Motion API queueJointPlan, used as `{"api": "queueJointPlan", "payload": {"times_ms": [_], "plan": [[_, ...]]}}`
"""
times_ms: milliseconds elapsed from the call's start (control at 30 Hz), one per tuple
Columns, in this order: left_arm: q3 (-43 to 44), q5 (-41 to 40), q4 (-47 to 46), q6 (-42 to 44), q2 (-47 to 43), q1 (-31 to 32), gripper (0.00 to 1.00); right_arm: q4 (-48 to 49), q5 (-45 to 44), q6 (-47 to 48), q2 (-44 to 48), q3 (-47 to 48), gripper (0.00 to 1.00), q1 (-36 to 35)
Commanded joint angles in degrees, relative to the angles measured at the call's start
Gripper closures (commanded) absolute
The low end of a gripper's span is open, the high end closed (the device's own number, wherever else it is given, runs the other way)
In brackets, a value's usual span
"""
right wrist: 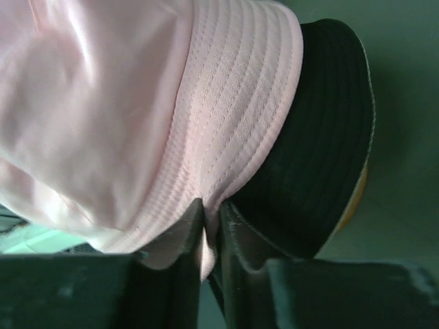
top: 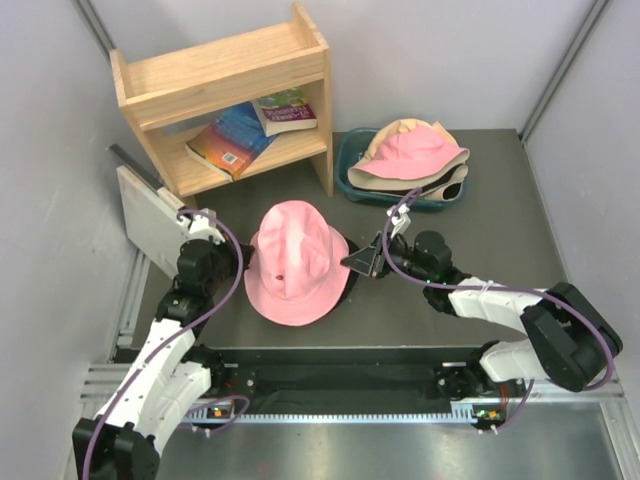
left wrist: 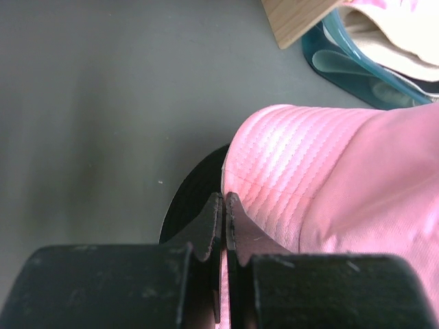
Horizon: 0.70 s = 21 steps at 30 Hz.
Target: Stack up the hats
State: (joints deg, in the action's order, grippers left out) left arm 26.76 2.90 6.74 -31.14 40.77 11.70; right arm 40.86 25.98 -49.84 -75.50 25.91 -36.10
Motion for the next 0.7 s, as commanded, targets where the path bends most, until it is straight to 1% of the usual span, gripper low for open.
{"api": "queueJointPlan", "payload": {"times_ms": [0, 33, 67, 267, 667], "plan": [[-0.66, 1.85, -2.0, 1.78, 0.45, -0.28, 1.0, 3.79, 0.92, -0.52, 0.45, 0.28, 0.94, 0.5], [-1.01, 1.5, -1.82, 1.95, 0.45, -0.28, 1.0, 3.44, 0.31, -0.08, 0.62, 0.19, 0.99, 0.5], [-1.19, 1.24, -1.65, 2.3, 0.45, -0.28, 1.0, 2.3, -0.05, 0.53, 0.88, 0.11, 1.0, 0.41], [-3.56, 1.32, -2.78, 2.48, 1.32, -0.19, 1.0, -4.37, -5.14, 3.96, 1.15, -0.07, 1.0, 0.41], [-6.9, -0.26, -5.77, 2.48, 4.4, 0.95, 1.0, -11.59, -14.98, 8.09, 1.06, -1.21, 1.0, 0.33]]}}
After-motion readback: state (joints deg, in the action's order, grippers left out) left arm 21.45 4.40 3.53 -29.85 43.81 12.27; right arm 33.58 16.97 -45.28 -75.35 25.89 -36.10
